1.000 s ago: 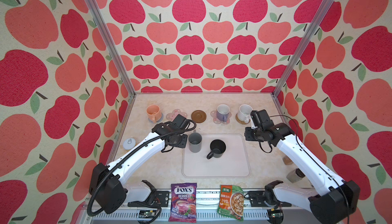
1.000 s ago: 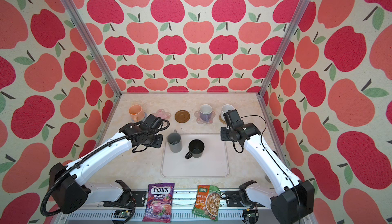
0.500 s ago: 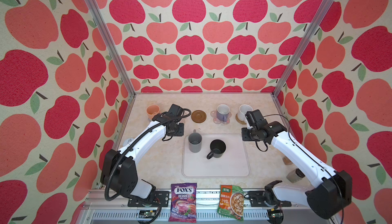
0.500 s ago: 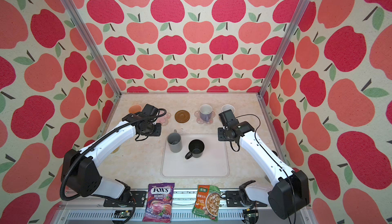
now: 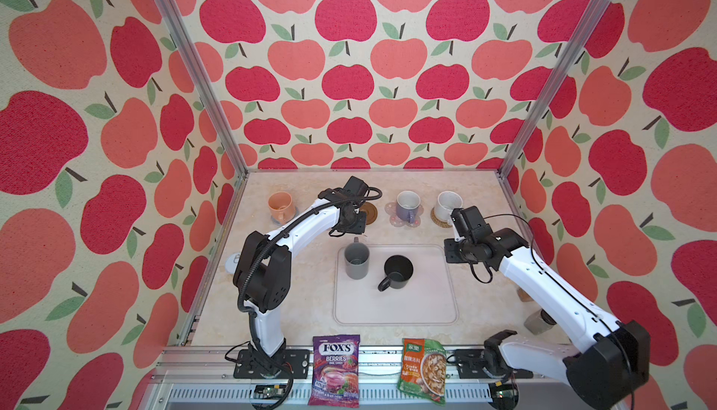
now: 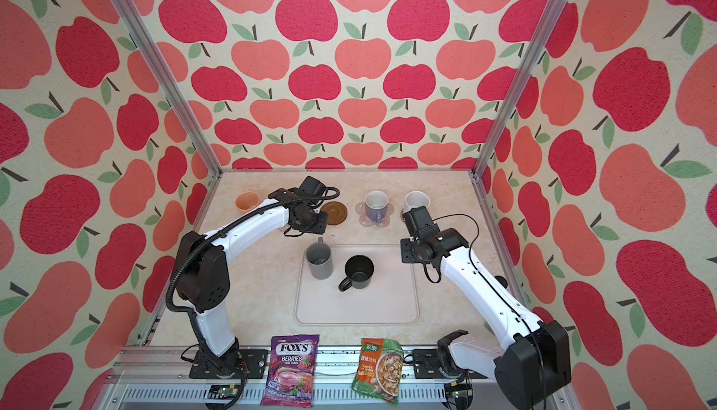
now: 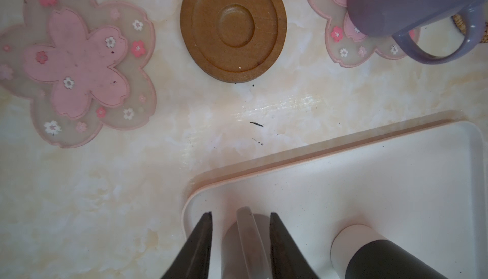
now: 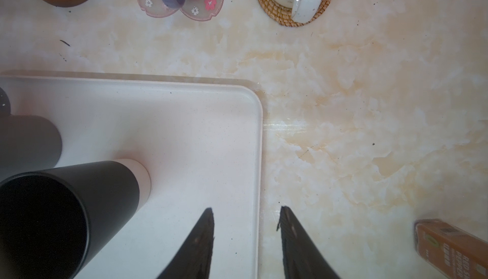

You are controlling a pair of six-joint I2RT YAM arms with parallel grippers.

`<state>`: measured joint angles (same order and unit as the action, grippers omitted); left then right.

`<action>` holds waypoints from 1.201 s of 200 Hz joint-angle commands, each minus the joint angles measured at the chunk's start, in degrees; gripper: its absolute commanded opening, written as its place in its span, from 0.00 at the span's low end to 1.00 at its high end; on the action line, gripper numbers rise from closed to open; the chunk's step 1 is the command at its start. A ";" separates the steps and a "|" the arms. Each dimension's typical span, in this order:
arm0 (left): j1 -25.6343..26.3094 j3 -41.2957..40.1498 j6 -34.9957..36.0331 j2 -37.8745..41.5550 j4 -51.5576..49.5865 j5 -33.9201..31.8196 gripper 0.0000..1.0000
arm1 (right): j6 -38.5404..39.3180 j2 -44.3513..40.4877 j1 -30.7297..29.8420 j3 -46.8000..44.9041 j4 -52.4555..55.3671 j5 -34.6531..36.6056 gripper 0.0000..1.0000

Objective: Place cups on coasters
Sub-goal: Rotate the cup on the tray.

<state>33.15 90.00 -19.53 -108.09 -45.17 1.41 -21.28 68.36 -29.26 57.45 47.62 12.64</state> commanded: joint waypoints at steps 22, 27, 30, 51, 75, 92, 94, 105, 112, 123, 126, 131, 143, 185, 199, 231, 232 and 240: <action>0.77 3.35 1.52 -5.24 -5.77 0.42 0.38 | 1.11 0.18 -0.18 0.03 0.13 0.90 0.44; 0.78 3.12 1.43 -5.33 -6.09 0.00 0.38 | 1.15 0.36 -0.14 0.16 0.09 0.81 0.44; 0.78 2.96 1.31 -5.37 -6.22 -0.20 0.38 | 1.08 0.44 -0.18 0.22 0.03 0.80 0.44; 0.54 0.74 0.74 -4.32 -5.92 -0.97 0.38 | 0.79 0.83 -0.19 0.38 -0.16 0.52 0.44; -0.36 -2.42 -0.61 -2.39 -5.54 -1.01 0.38 | 0.45 1.33 -0.19 0.64 -0.60 -0.13 0.44; -0.96 -4.85 -1.70 -0.80 -5.12 -0.89 0.38 | 0.28 1.77 -0.14 0.97 -0.61 -0.50 0.44; -1.04 -5.12 -1.84 -0.54 -5.11 -0.84 0.38 | 0.25 1.84 -0.18 0.99 -0.60 -0.51 0.44; -1.45 -6.78 -2.55 0.59 -4.54 -0.35 0.38 | 0.18 2.10 -0.17 1.17 -0.62 -0.66 0.44; -1.67 -7.75 -2.93 1.28 -4.21 -0.01 0.38 | 0.08 2.19 -0.19 1.26 -0.61 -0.70 0.44; -2.01 -9.28 -3.54 2.19 -3.58 0.68 0.38 | 0.01 2.17 -0.19 1.32 -0.54 -0.78 0.44; -2.10 -9.59 -3.70 2.45 -3.41 0.92 0.38 | -0.12 2.21 -0.19 1.34 -0.65 -0.81 0.44; -2.17 -10.22 -3.91 2.79 -3.20 1.17 0.38 | -0.16 2.22 -0.16 1.35 -0.60 -0.87 0.44; -2.38 -11.41 -4.43 3.62 -2.79 1.48 0.38 | -0.21 2.22 -0.15 1.44 -0.64 -1.02 0.44; -3.43 -14.88 -6.36 6.11 -2.47 2.09 0.38 | -0.35 1.95 -0.18 1.60 -0.37 -1.03 0.44; -4.01 -16.11 -7.05 7.30 -2.38 2.19 0.38 | -0.36 1.86 -0.19 1.61 -0.33 -1.02 0.44; -4.66 -18.59 -7.79 10.03 -2.43 2.24 0.39 | -0.60 1.87 -0.16 1.92 -0.31 -1.16 0.44; -4.66 -18.65 -7.80 10.11 -2.45 2.26 0.39 | -0.65 1.87 -0.17 1.94 -0.28 -1.19 0.44; -4.59 -19.20 -7.93 10.73 -2.55 2.19 0.39 | -0.65 1.84 -0.19 2.05 -0.29 -1.39 0.44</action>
<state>28.67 72.55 -26.15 -100.03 -46.46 3.11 -21.12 70.30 -29.26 57.67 47.35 12.25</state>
